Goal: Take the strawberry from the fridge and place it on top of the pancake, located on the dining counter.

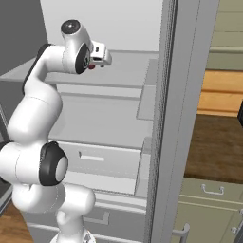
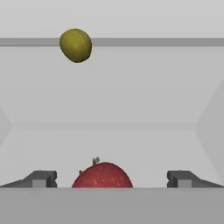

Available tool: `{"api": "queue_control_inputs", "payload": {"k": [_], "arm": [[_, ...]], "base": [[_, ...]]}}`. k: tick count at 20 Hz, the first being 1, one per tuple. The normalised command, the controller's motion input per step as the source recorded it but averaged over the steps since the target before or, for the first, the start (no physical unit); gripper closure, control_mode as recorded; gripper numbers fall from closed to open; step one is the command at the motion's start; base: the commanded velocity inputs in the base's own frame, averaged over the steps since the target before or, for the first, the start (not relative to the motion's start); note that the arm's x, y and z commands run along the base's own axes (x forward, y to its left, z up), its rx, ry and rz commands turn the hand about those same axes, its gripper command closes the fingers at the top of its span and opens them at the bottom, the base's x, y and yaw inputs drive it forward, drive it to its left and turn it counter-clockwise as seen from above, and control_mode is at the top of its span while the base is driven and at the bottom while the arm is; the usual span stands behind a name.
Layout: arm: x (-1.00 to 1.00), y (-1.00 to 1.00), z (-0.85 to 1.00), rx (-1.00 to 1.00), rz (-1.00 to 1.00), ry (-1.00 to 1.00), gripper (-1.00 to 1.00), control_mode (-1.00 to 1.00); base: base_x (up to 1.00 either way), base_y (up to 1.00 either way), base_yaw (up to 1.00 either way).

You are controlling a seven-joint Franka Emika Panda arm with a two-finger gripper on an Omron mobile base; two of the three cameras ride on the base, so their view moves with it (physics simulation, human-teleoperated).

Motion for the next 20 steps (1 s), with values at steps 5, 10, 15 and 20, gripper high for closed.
{"api": "queue_control_inputs", "payload": {"k": [5, 10, 15, 20], "arm": [[0.05, 0.06, -0.08, 0.0, 0.01, 0.0, 1.0, -1.0], [0.0, 0.0, -0.09, 0.0, 0.01, 0.0, 1.0, -1.0], [0.0, 0.0, -0.03, 0.0, 0.01, -0.04, 1.0, -1.0], [-0.21, 0.0, -0.01, 0.0, -0.04, -0.2, 1.0, -1.0]], "base": [[0.0, 0.0, 0.0], [0.0, 0.0, 0.0], [0.0, 0.0, 0.0], [0.0, 0.0, 0.0]]}}
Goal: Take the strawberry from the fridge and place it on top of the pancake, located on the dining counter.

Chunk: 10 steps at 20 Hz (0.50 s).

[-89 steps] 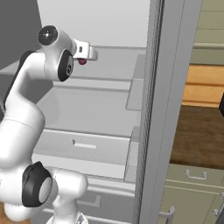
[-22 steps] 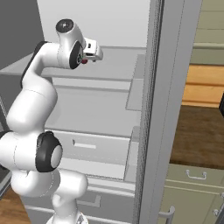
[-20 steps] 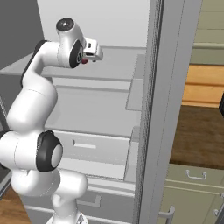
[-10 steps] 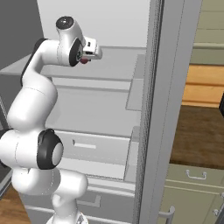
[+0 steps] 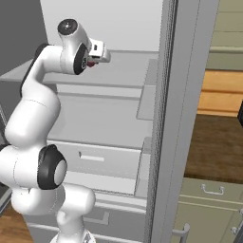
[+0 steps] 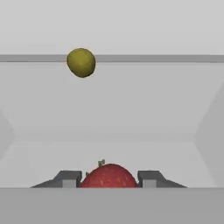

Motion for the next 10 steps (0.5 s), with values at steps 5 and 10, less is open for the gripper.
{"api": "queue_control_inputs", "payload": {"k": [5, 10], "arm": [[-0.75, -0.01, 0.11, 0.0, -0.12, -0.25, 1.0, -1.0], [-0.99, 0.0, 0.42, 0.02, -0.06, -0.09, 1.0, -1.0]], "base": [[0.0, 0.0, 0.0], [0.0, 0.0, 0.0]]}}
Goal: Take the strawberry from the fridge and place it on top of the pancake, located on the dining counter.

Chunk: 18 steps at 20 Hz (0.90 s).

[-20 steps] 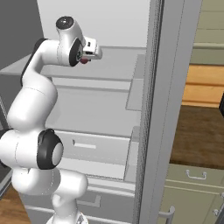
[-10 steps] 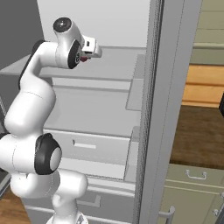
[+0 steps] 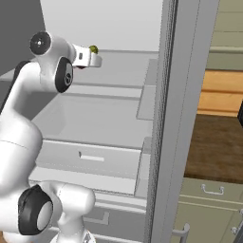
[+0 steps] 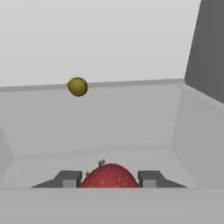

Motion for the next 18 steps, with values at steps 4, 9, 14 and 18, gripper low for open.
{"api": "queue_control_inputs", "payload": {"k": [4, 9, 14, 18], "arm": [[-1.0, -0.05, 0.24, 0.07, 0.0, 0.0, 1.0, -1.0], [-1.0, -0.05, 0.0, 0.04, 0.03, 0.03, 1.0, -1.0], [-1.0, 0.0, -0.31, 0.0, 0.04, 0.24, 1.0, -1.0], [-1.0, 0.0, -0.73, 0.0, 0.07, 0.36, 1.0, -1.0]], "base": [[0.0, 0.0, 0.0], [0.0, 0.0, 0.0], [0.0, 0.0, 0.0], [0.0, 0.0, 0.0]]}}
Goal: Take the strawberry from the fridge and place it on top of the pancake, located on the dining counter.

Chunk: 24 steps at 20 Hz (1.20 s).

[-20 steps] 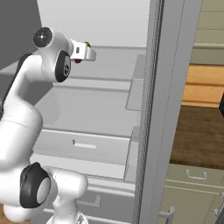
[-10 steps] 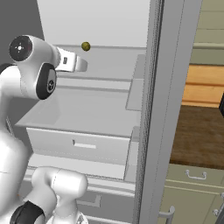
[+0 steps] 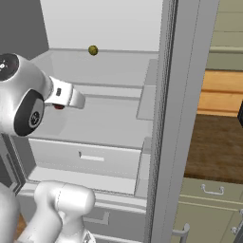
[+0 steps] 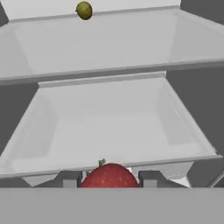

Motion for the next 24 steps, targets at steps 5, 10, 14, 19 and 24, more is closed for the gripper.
{"api": "queue_control_inputs", "payload": {"k": [5, 10, 14, 19, 24], "arm": [[-0.97, 0.02, -0.71, -0.11, 0.05, 0.38, 1.0, -1.0], [-0.22, 0.05, -0.71, -0.06, 0.04, 0.4, 1.0, -1.0], [0.07, 0.0, -0.32, 0.0, 0.01, 0.32, 1.0, -1.0], [0.05, 0.06, -0.31, 0.0, 0.0, 0.15, 1.0, -1.0], [-0.11, 0.03, -0.34, 0.02, 0.0, 0.0, 1.0, -1.0]], "base": [[0.0, 0.0, 0.0], [0.0, 0.0, 0.0], [0.0, 0.0, 0.0], [0.0, 0.0, 0.0], [0.0, 0.0, 0.0]]}}
